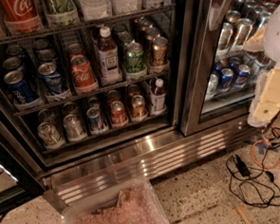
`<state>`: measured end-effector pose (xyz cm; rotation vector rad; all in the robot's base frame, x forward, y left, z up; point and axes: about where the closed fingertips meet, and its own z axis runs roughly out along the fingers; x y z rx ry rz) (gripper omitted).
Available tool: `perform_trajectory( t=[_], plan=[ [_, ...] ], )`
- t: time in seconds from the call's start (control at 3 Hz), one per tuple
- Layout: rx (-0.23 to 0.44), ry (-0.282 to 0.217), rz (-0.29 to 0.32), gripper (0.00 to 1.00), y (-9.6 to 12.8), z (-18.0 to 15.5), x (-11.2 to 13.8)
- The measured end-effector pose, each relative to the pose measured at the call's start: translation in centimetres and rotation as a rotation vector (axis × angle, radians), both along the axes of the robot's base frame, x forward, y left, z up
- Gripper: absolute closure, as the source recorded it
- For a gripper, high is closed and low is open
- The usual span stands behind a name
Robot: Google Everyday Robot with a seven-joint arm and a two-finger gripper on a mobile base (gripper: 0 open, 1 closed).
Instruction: Pick water bottle from top shelf of fridge
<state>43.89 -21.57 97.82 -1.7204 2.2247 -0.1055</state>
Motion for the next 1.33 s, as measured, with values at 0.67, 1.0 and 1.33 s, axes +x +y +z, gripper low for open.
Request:
perform_trajectory(
  t=[0.67, 1.0, 1.33],
  plan=[
    [0.036, -0.041, -0.015, 0.0, 0.2, 0.5, 0.8],
    [0.098, -0.102, -0.044, 0.0, 0.8, 0.9, 2.5],
    [0.157, -0.143, -0.061, 0.0, 1.5, 0.8, 4.5]
  ],
)
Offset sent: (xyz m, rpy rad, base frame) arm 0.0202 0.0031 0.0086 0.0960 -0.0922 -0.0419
